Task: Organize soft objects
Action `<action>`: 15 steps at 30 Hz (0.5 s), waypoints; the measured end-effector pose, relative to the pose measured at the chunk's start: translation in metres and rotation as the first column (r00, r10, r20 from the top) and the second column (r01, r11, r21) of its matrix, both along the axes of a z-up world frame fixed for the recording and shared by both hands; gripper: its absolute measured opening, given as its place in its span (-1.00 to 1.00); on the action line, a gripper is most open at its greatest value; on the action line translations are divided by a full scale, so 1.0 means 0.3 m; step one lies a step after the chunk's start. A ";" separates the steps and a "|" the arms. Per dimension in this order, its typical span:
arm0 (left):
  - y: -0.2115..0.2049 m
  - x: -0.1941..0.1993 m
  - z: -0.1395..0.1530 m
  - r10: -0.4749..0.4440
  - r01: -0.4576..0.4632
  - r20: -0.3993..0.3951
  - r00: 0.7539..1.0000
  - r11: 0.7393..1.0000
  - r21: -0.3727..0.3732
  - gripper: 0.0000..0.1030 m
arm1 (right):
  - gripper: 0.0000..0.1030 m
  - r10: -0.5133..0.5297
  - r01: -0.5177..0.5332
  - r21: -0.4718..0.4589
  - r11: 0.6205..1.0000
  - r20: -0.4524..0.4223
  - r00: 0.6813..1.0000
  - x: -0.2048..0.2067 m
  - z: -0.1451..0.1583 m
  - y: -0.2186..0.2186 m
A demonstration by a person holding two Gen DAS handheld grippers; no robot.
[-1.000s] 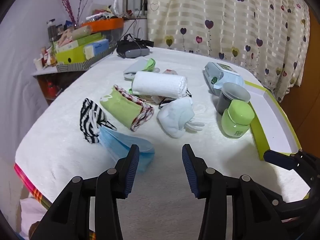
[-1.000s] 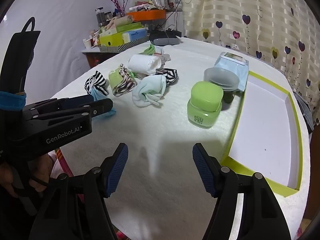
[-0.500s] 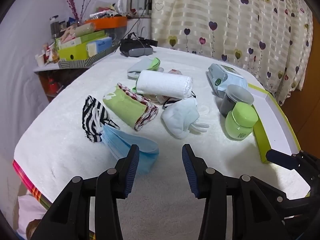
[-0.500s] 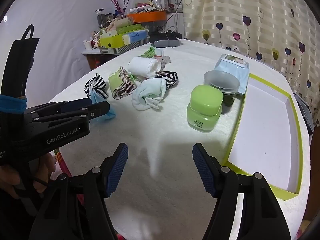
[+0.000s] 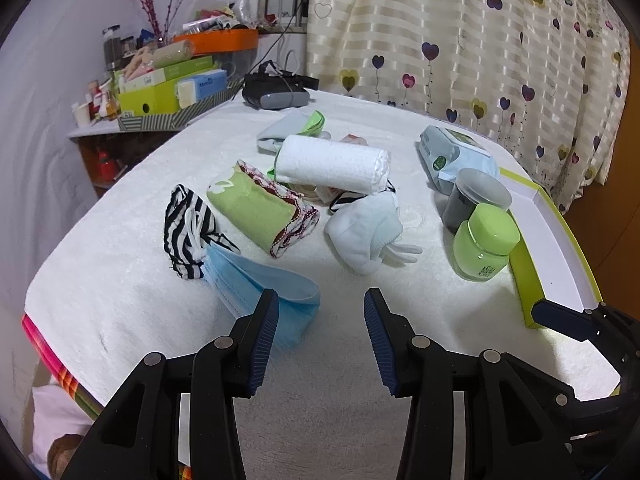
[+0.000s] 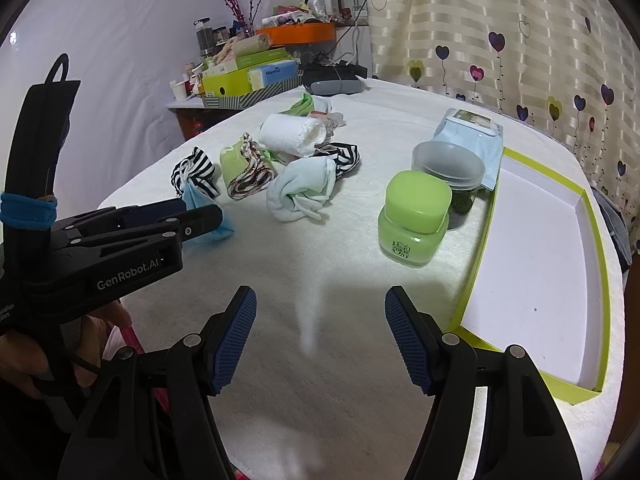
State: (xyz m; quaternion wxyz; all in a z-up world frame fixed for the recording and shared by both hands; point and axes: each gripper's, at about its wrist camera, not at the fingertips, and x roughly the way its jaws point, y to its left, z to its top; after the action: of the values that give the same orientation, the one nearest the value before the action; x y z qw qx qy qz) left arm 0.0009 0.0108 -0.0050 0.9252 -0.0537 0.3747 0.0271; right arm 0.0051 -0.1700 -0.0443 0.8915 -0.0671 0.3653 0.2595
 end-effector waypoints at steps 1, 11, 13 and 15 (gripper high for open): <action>0.001 -0.001 0.000 -0.002 0.002 0.000 1.000 1.000 -0.004 -0.16 | 0.31 0.000 0.000 0.000 1.000 -0.001 1.000 0.000 0.001 -0.002; -0.003 0.003 0.003 -0.023 0.023 0.001 1.000 0.999 -0.028 -0.16 | 0.31 0.000 0.000 0.001 1.000 -0.002 1.000 0.001 0.001 -0.001; -0.005 0.004 0.004 -0.026 0.026 0.002 1.000 0.999 -0.035 -0.16 | 0.31 0.000 0.000 0.001 1.000 -0.002 1.000 0.000 0.000 -0.002; -0.008 0.003 0.005 -0.026 0.027 0.006 1.000 0.999 -0.034 -0.16 | 0.31 0.001 -0.001 0.002 1.000 -0.001 1.000 0.001 0.000 -0.002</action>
State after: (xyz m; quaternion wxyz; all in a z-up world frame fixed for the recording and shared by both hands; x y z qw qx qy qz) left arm 0.0018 0.0086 -0.0035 0.9254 -0.0643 0.3733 0.0083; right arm 0.0055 -0.1705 -0.0441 0.8913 -0.0664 0.3653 0.2603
